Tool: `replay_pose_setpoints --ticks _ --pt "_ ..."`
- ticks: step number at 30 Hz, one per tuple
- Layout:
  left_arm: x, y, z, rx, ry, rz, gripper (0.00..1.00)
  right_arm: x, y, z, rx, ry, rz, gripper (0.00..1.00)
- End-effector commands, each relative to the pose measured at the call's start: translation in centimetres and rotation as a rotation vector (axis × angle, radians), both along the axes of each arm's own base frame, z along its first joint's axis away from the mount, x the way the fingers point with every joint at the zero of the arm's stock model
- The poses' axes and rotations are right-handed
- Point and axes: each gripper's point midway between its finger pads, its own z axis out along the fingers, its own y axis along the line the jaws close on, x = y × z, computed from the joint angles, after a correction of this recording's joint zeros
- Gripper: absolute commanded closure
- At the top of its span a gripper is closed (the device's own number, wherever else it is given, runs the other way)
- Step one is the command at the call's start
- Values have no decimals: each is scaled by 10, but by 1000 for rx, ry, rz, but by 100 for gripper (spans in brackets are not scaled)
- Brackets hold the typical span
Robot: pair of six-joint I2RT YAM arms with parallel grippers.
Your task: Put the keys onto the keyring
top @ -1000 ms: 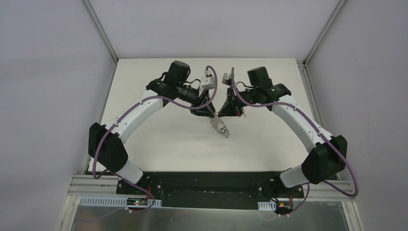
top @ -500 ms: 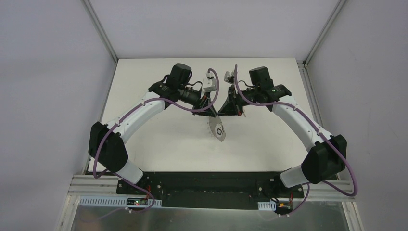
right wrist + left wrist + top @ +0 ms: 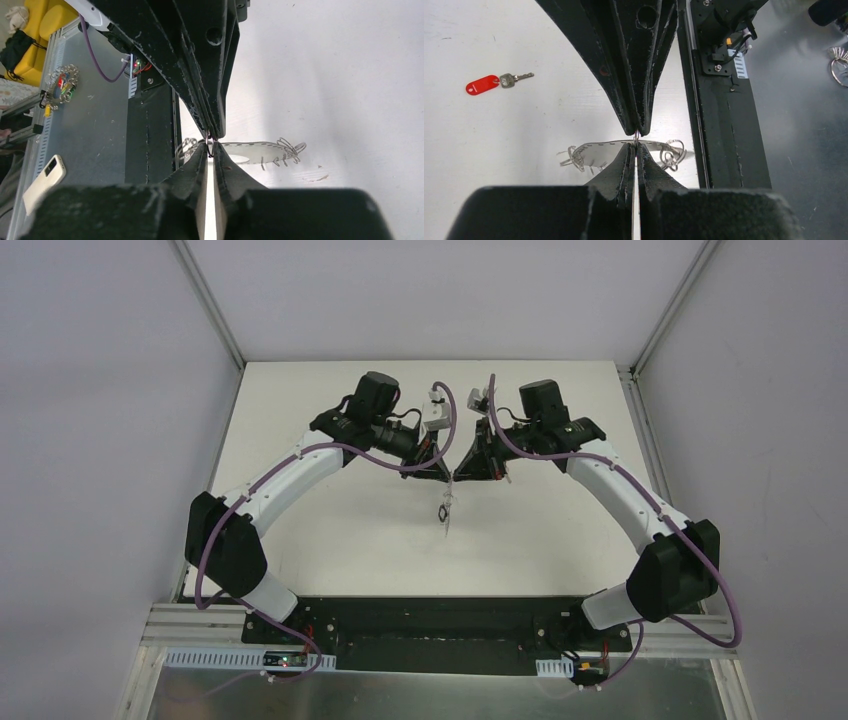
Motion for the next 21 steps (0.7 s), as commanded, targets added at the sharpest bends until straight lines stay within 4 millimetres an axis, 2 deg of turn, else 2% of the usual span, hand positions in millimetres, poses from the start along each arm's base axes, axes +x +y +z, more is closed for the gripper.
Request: replay_pose_setpoints --ticks 1,6,12,21 --pt "-5 4 12 4 -105 -24 100 3 -6 22 58 -65 -15 87" --pt "-3 5 17 -5 -91 25 100 8 -14 27 56 -93 -46 75" --pt "-9 -10 28 -126 77 55 100 3 -15 28 68 -86 -27 64" --pt "-2 -20 47 -280 188 87 100 -2 -17 30 89 -73 -11 61"
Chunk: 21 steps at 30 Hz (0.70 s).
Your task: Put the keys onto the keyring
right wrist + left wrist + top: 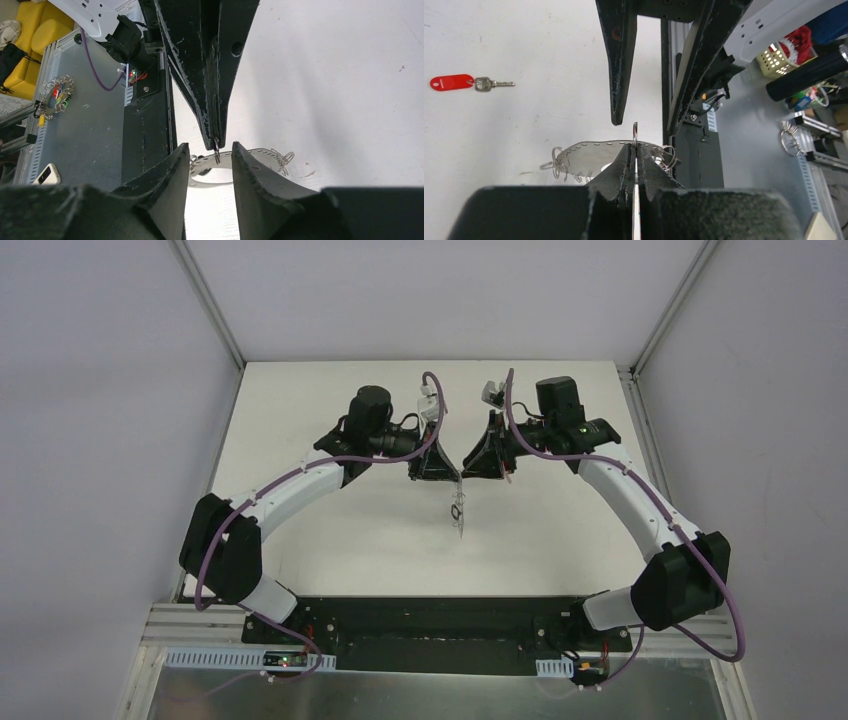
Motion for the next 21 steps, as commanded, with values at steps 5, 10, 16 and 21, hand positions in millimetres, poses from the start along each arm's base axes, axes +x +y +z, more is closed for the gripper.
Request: replay_pose_setpoints --ticks 5,10,16,21 --pt "-2 -5 52 -182 -32 -21 100 -8 -6 18 60 -48 27 64" --pt "-2 -4 50 -184 -21 -19 100 -5 -8 23 86 -36 20 72" --pt "-3 -4 48 -179 -17 -25 100 -3 -10 28 106 -24 16 72" --pt "-3 -5 47 -176 -13 -28 100 -3 -10 27 111 -11 17 73"
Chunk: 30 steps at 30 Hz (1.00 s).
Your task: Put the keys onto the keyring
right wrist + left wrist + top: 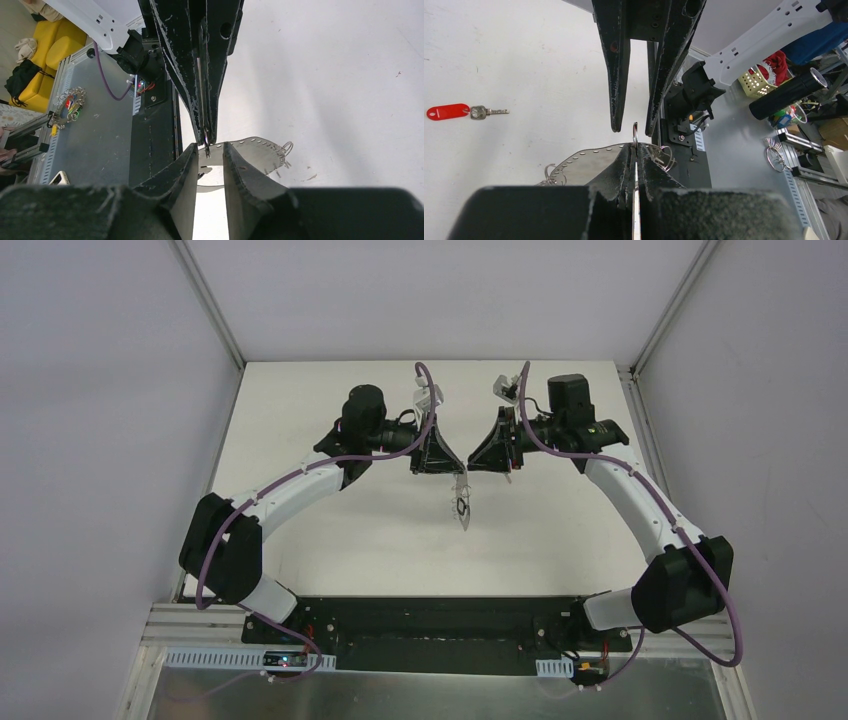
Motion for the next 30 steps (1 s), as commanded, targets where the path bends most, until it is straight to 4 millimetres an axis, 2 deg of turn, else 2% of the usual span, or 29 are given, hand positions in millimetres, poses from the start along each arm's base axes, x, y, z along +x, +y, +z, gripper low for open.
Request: replay_pose_setpoints --ticks 1,5,10,17,22,24,30 --pt "-4 2 18 -46 -49 -25 100 -7 0 15 53 -34 31 74" --pt "-3 2 18 -46 -46 -25 100 -7 1 13 60 -21 39 79" --pt "-3 1 20 -50 -45 -25 100 -8 3 11 58 -14 43 80" --pt "-2 1 17 -43 -41 -22 100 -8 4 13 65 -14 50 100" --pt "0 2 12 -9 -57 -29 100 -7 1 3 15 -111 63 100" --pt "0 3 11 12 -64 -35 95 -9 -1 -4 -30 -157 70 100" --pt "-6 14 3 87 -131 -65 70 -9 -4 -6 -53 -237 109 100"
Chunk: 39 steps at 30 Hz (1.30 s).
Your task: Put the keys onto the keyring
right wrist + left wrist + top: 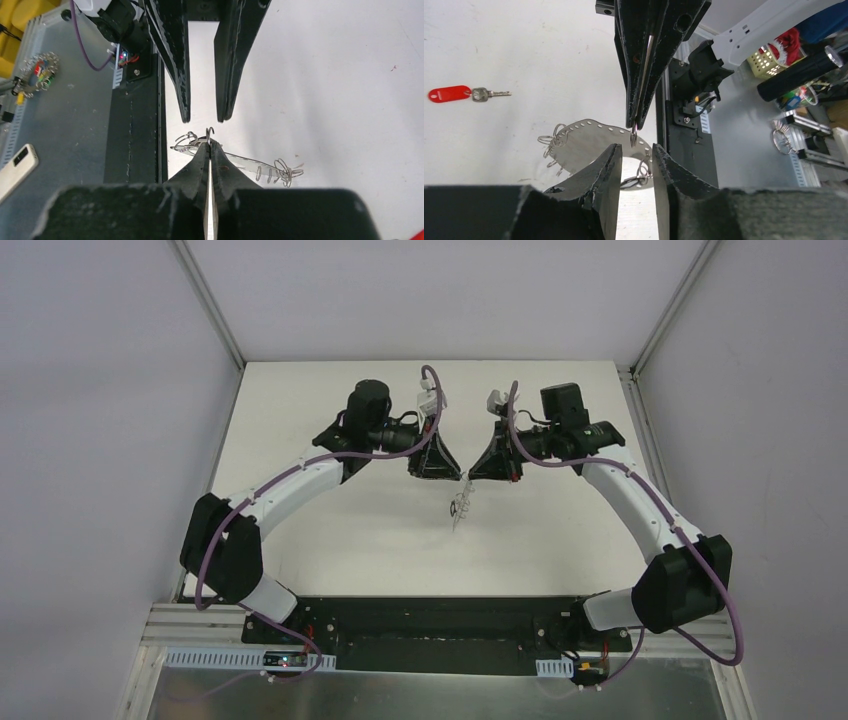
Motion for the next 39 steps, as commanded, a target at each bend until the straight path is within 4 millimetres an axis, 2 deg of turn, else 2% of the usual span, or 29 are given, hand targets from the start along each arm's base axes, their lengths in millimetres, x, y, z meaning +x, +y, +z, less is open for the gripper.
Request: replay_pose_setpoints --ticks 1,6,12,15,20,23,27,31,38,39 --pt "-5 14 12 37 -137 -51 67 -3 -3 15 1 -153 68 100" --pt "7 35 1 174 -162 16 52 -16 -10 8 -21 -208 129 100" --pt "36 44 -14 316 -124 169 37 -29 -21 -1 -69 -238 157 100" --pt "54 45 -22 366 -87 260 33 -33 -26 -1 -76 -204 148 100" --pt "80 40 -41 487 67 343 32 -32 -38 -7 -105 -97 89 100" --pt "91 27 -52 520 186 361 34 -28 -48 -9 -131 -35 23 100" --pt "101 -1 -70 515 284 378 35 -19 -67 -9 -162 22 -94 100" --pt "115 -35 -82 477 326 400 36 -10 -95 -7 -180 58 -231 100" --pt "145 -104 -92 335 416 418 41 -17 -136 -1 -213 96 -395 100" --pt "151 -111 -99 332 451 435 42 -18 -140 -1 -222 98 -414 100"
